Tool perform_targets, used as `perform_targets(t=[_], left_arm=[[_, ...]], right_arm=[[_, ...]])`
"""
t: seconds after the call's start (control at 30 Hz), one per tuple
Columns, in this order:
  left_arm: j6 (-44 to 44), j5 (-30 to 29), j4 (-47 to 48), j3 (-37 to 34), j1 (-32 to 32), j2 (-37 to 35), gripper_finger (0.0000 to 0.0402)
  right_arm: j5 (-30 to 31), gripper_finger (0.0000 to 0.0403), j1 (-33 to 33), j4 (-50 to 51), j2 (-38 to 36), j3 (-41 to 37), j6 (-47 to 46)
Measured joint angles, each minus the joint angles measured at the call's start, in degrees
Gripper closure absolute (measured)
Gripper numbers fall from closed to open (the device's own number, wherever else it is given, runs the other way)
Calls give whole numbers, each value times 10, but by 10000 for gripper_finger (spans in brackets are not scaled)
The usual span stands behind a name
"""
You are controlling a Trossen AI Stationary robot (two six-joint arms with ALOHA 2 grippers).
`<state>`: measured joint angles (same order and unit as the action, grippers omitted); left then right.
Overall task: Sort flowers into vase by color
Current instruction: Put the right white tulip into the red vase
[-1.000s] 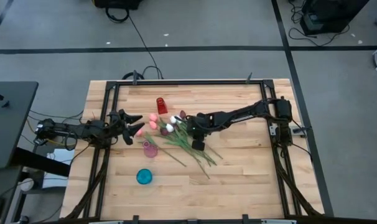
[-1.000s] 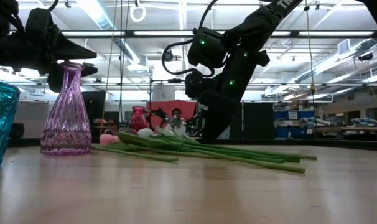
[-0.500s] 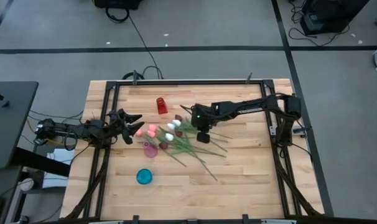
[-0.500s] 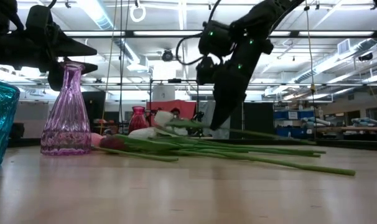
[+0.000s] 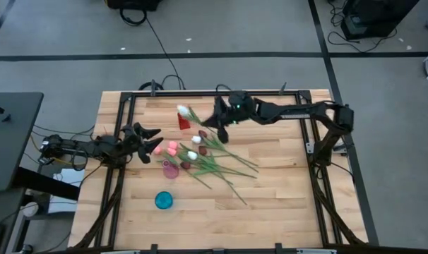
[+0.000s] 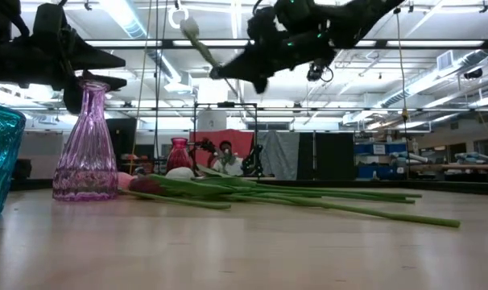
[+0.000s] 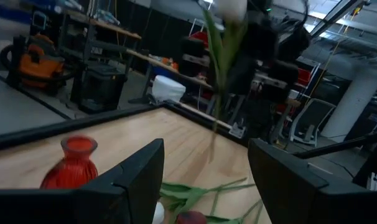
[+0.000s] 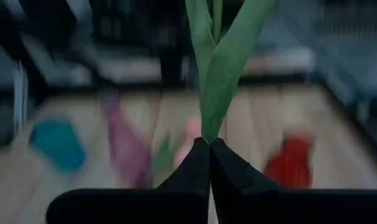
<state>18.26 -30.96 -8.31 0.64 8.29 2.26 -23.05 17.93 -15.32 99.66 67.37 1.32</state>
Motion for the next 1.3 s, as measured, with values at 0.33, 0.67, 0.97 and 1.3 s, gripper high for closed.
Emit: perform_targets(t=[0.33,0.67,0.97,1.3], left_arm=[[-19,-7,-2,0,0,0,163],[-60,-31,-13,0,0,0,163],[-76,-90,2,0,0,0,163],[-91,-116,1,0,-1,0,163]], right_arm=[[-4,392,10,-302,130,59,-29],[9,392,20,-333,173,150,-27],[17,392,36,-408,192,151,-13],[56,392,44,-521,254,150,-15]])
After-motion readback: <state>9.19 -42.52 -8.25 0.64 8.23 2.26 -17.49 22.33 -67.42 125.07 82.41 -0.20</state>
